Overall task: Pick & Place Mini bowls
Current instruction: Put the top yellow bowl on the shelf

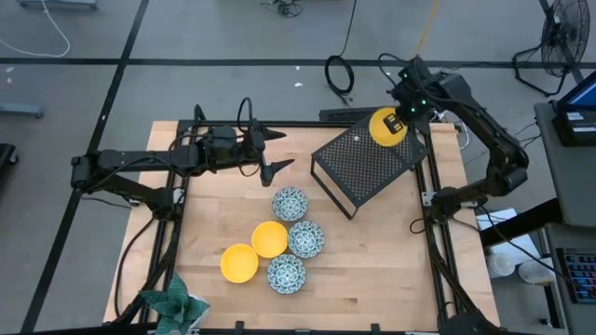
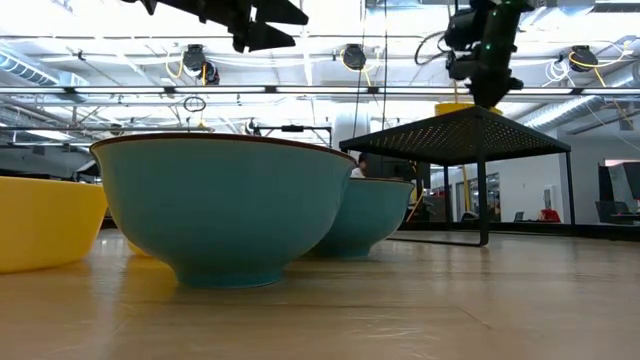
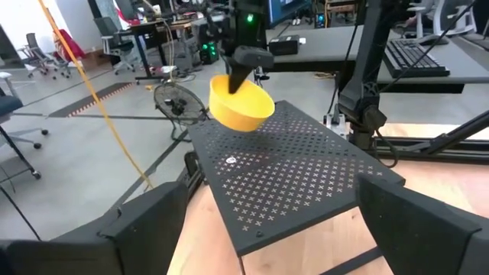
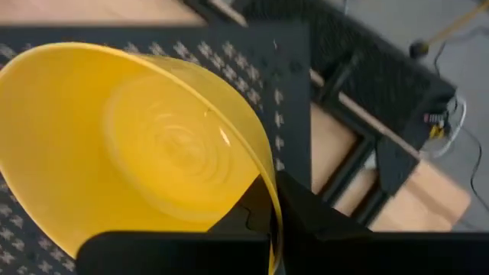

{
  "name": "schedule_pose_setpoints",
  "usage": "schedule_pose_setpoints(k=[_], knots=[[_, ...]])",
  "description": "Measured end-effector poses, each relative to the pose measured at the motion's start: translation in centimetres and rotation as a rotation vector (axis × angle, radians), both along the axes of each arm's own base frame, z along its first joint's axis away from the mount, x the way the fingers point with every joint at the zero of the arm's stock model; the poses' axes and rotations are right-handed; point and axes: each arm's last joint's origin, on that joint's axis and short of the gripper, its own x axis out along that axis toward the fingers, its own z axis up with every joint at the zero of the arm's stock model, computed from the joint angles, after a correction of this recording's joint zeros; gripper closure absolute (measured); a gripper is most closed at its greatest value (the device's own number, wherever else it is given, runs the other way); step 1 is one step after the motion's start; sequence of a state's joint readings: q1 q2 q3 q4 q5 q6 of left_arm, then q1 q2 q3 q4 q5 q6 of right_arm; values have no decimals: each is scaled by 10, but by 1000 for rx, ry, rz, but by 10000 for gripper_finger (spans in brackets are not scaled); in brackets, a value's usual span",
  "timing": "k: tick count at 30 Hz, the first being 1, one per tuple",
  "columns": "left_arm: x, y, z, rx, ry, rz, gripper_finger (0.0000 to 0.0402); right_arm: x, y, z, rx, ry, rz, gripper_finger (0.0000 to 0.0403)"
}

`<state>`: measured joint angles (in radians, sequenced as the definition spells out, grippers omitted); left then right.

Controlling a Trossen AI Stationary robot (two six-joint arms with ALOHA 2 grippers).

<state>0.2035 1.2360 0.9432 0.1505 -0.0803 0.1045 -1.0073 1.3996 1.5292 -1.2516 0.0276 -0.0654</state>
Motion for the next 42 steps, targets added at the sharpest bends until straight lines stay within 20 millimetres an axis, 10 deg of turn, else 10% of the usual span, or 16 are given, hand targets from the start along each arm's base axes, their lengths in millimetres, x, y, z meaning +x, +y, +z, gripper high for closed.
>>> schedule_pose_setpoints(k=[29, 42], knots=[[-2, -1, -11, -81, 90, 11, 32, -3, -3, -29, 83, 77, -13, 396], [-3, -1, -14, -109, 124, 17, 21, -7, 4, -13, -43, 8, -15, 256]])
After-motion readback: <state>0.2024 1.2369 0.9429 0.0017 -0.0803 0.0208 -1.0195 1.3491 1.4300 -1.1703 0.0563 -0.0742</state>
